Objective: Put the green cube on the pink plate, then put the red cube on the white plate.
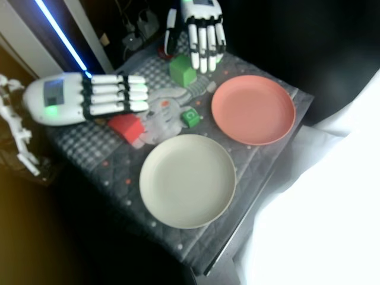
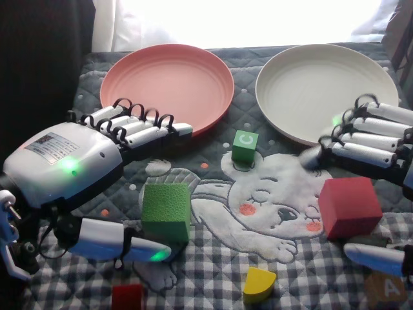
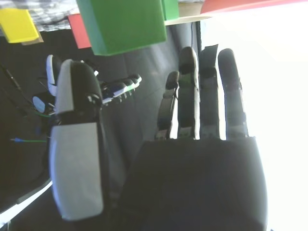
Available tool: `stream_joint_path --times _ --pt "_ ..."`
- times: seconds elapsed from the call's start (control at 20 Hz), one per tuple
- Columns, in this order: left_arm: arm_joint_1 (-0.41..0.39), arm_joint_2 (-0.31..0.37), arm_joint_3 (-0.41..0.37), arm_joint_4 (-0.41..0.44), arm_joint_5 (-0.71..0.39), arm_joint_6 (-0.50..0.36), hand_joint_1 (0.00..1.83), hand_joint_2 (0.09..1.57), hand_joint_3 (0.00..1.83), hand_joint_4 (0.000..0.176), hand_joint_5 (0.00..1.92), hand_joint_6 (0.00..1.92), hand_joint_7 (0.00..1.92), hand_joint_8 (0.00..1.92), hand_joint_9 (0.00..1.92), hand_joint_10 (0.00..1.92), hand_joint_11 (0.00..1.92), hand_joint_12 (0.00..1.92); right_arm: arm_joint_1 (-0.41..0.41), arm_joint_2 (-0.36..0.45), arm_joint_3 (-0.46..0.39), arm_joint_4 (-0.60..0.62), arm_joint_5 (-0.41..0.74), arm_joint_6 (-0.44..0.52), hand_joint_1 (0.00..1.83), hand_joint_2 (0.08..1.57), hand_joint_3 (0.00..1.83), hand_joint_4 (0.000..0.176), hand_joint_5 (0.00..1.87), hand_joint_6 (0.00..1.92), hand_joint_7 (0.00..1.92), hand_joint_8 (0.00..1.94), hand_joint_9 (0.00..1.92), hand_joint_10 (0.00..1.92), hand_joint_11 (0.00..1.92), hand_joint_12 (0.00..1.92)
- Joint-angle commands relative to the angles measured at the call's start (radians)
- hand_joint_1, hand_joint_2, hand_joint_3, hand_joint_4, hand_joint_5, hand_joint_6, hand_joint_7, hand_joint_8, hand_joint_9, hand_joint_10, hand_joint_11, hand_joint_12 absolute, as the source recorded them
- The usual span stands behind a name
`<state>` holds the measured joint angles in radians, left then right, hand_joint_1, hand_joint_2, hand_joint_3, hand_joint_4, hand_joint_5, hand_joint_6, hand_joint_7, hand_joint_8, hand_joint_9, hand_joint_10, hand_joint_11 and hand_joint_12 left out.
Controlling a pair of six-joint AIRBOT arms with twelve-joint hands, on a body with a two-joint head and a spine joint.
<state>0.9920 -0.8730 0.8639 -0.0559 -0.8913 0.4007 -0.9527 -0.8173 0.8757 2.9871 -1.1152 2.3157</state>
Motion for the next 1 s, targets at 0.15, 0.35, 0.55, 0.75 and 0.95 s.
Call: stream_joint_path --times 0.15,0.35,0.55,0.75,0.95 --pt "-0.004 -0.017 0.002 0.002 -0.114 -0.003 0.62 0.93 0.0 0.012 0.28 0.01 0.3 0.01 0.34 0.07 0.0 1.2 0.002 -0.002 0.001 0.022 -0.119 0.005 0.15 1.1 0.11 0.0 0.11 1.08 0.3 1.07 0.17 1.29 0.0 1.8" --pt "-0.001 -0.039 0.013 0.012 -0.083 -0.003 0.63 0.96 0.0 0.018 0.29 0.0 0.36 0.02 0.4 0.09 0.0 1.22 0.002 -0.003 0.001 0.022 -0.119 0.005 0.15 1.15 0.06 0.0 0.12 1.08 0.31 1.1 0.18 1.32 0.0 1.8" --pt "-0.001 -0.067 0.039 0.012 -0.043 -0.003 0.61 0.97 0.0 0.0 0.3 0.0 0.37 0.01 0.38 0.05 0.0 1.08 0.002 -0.004 0.001 0.022 -0.119 0.005 0.15 1.16 0.03 0.0 0.13 1.09 0.32 1.1 0.19 1.3 0.0 1.78" --pt "-0.002 -0.09 0.06 0.007 -0.014 -0.003 0.66 0.97 0.0 0.0 0.33 0.01 0.38 0.01 0.41 0.05 0.0 1.14 0.002 -0.004 0.0 0.022 -0.119 0.005 0.14 1.16 0.02 0.0 0.14 1.09 0.31 1.11 0.17 1.32 0.0 1.8" --pt "-0.002 -0.108 0.076 0.001 0.013 -0.003 0.72 1.03 0.01 0.0 0.45 0.04 0.51 0.04 0.54 0.08 0.1 1.27 0.002 -0.004 0.0 0.022 -0.119 0.005 0.16 1.15 0.01 0.0 0.14 1.11 0.31 1.14 0.16 1.34 0.0 1.81"
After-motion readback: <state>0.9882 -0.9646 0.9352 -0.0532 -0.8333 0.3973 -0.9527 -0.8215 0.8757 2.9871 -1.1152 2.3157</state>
